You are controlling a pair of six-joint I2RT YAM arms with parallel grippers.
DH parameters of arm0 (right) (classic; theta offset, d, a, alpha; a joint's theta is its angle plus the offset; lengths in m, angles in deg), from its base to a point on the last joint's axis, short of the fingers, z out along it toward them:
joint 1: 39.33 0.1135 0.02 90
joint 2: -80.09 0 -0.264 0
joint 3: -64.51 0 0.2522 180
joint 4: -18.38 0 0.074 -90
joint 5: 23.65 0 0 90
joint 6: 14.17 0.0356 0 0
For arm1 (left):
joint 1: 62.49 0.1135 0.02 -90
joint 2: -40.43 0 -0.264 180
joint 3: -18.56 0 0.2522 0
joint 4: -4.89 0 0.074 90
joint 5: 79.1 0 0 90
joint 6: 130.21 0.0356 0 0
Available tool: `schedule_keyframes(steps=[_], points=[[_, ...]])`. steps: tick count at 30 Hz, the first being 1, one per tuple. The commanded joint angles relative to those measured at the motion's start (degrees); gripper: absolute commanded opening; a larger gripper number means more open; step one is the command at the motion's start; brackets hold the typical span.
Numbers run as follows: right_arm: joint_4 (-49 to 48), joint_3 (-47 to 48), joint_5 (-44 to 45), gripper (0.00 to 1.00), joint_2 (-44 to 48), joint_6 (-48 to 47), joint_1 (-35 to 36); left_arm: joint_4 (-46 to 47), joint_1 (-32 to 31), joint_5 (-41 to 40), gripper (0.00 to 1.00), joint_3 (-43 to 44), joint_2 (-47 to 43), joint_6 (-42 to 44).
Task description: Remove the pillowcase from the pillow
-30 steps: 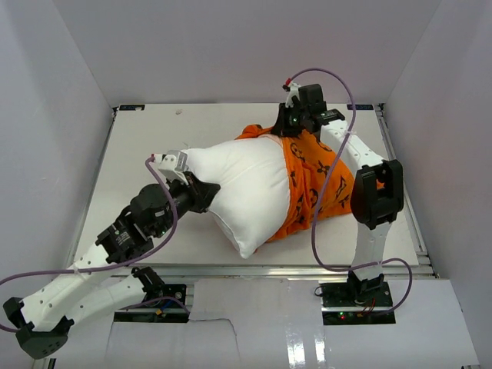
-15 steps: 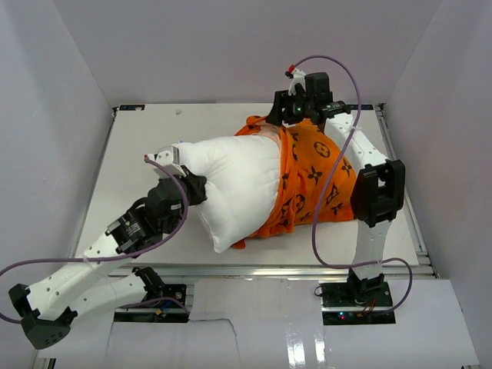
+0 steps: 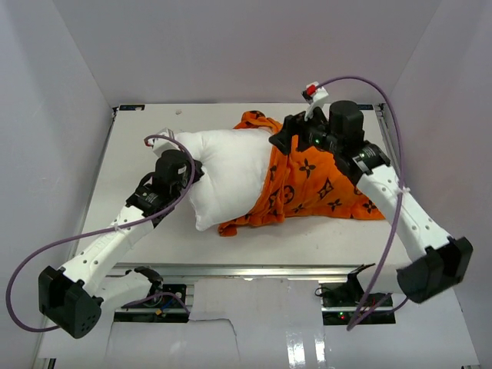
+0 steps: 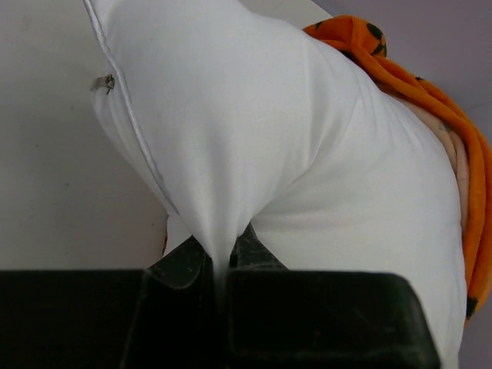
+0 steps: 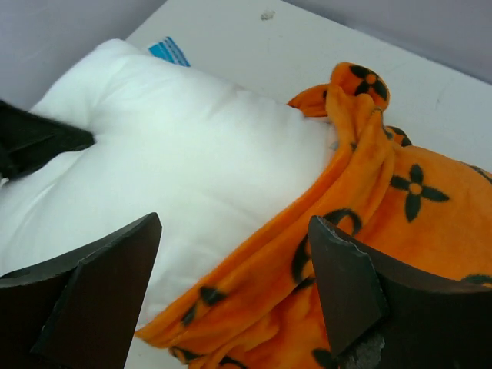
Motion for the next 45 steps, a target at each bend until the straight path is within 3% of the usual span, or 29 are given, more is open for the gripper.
schedule_keyframes(steps=[1,4,8,9,14,19,24,31,32,35,36,39,41,45], points=[[-3.67,-8.53,4.7,0.83,7.21,0.73,4.39,5.87,1.32,5.84,0.0,1.54,0.04,-3.38],[-7.53,-21.26,11.92,0.81,14.16,2.22,10.9,6.05,1.76,6.45,0.0,1.8,-0.13,-4.7],[-6.84,-29.75,24.3,0.76,19.1,3.71,20.72,3.51,1.93,5.93,0.0,3.64,0.57,-4.79],[-6.05,-31.07,29.11,0.75,20.06,4.24,22.06,3.15,1.93,5.75,0.0,3.91,0.75,-4.44],[-8.23,-38.53,36.36,0.64,20.51,5.91,24.18,1.57,2.28,5.75,0.0,5.4,0.75,-4.17],[-7.01,-38.02,39.44,0.57,18.31,6.26,26.02,0.61,2.28,5.75,0.0,6.02,0.48,-3.64],[-3.33,-38.55,45.85,0.57,19.01,8.02,26.82,0.86,2.37,4.7,0.0,7.16,1.54,-1.98],[-5.61,-37.5,46.21,0.52,14.02,8.63,26.82,1.48,2.46,6.89,0.0,8.13,2.59,-2.24],[-5.69,-37.32,45.95,0.5,11.83,9.07,26.82,1.48,2.37,7.24,0.0,8.39,3.03,-2.24],[-7.62,-37.05,45.59,0.09,8.22,9.43,26.73,0.69,2.46,8.39,0.0,10.41,3.65,-1.71],[-8.06,-37.06,46.99,0.08,7.68,9.52,26.47,-0.1,2.81,8.65,0.0,11.11,3.82,-1.36],[-7.72,-37.67,48.33,0.08,7.23,8.64,22.18,-4.3,5.43,9.09,0.0,17.95,5.57,1.87],[-7.89,-39.33,43.18,0.08,8.89,8.55,12.44,-10.37,9.46,12.23,0.0,25.51,6.55,3.29],[-10.17,-40.57,33.31,0.08,9.96,7.5,-7.32,-15.3,15.28,17.87,0.0,31.24,4.98,5.57]])
